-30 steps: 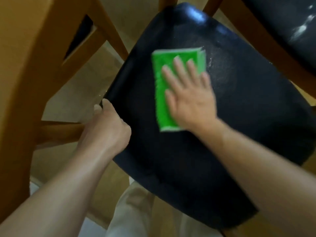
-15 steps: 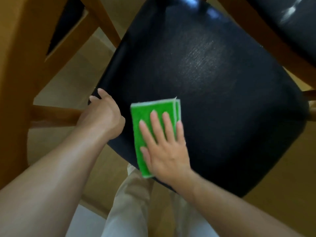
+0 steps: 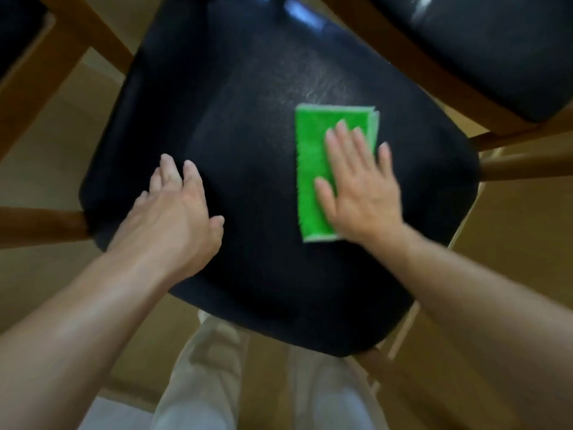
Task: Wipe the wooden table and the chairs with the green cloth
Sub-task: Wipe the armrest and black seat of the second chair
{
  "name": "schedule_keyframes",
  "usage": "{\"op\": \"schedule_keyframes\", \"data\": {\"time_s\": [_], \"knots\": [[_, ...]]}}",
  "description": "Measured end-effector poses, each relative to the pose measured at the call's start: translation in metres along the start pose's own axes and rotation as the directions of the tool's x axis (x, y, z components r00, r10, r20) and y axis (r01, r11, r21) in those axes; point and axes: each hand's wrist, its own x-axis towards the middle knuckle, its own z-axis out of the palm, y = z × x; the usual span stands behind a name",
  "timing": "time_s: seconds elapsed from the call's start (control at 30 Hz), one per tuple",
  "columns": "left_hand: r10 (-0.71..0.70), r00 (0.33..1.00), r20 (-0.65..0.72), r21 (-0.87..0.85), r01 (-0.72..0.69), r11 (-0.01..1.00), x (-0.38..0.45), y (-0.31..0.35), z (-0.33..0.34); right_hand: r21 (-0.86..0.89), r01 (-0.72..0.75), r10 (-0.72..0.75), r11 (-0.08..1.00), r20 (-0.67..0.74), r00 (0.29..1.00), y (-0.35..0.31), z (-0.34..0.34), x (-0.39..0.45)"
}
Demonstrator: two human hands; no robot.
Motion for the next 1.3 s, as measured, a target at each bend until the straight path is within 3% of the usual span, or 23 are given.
{"op": "schedule_keyframes", "data": {"time_s": [0.1, 0.3, 0.4, 0.5, 0.6, 0.7, 0.8, 0.97, 1.13, 1.23, 1.3], "knots": [[0.049, 0.999, 0.002, 0.032, -0.049, 0.998, -0.004, 0.008, 0.003, -0.011, -0.215, 0.215, 0.977, 0.020, 0.976, 0.039, -0.016, 0.026], [0.131, 0.991, 0.029, 0.090, -0.133, 0.987, -0.014, 0.024, 0.010, 0.278, -0.331, 0.347, 0.902, -0.009, 0.938, 0.009, -0.018, 0.049], [0.141, 0.989, 0.038, 0.075, -0.143, 0.987, -0.014, 0.029, 0.010, 0.251, -0.394, 0.422, 0.884, -0.066, 0.904, -0.015, -0.005, 0.040], [0.134, 0.991, -0.014, 0.052, -0.133, 0.990, -0.003, 0.036, 0.002, 0.226, -0.344, 0.373, 0.911, -0.100, 0.922, -0.047, 0.009, 0.003], [0.097, 0.993, -0.062, -0.076, -0.101, 0.992, 0.018, 0.054, -0.010, 0.248, -0.277, 0.295, 0.928, -0.035, 0.955, -0.091, 0.024, -0.052], [-0.032, 0.999, -0.002, -0.271, 0.030, 0.962, 0.037, 0.081, -0.020, 0.227, -0.243, 0.235, 0.943, 0.062, 0.970, -0.145, 0.034, -0.103], [-0.115, 0.989, 0.093, -0.312, 0.139, 0.940, 0.043, 0.099, -0.019, 0.201, -0.239, 0.226, 0.950, 0.088, 0.970, -0.166, 0.041, -0.121], [-0.145, 0.985, 0.091, -0.304, 0.166, 0.938, 0.042, 0.107, -0.004, 0.259, -0.044, 0.035, 0.965, 0.040, 0.999, -0.115, 0.038, -0.108], [-0.147, 0.985, 0.090, -0.279, 0.167, 0.946, 0.042, 0.107, 0.000, 0.333, -0.326, 0.356, 0.885, -0.031, 0.934, -0.034, 0.019, -0.045], [-0.138, 0.983, 0.118, -0.271, 0.166, 0.948, 0.041, 0.106, 0.000, 0.373, -0.425, 0.460, 0.825, -0.004, 0.888, 0.044, 0.004, -0.007], [-0.131, 0.982, 0.134, -0.258, 0.163, 0.952, 0.039, 0.105, -0.002, 0.418, -0.522, 0.584, 0.743, -0.026, 0.811, 0.086, 0.001, 0.011]]}}
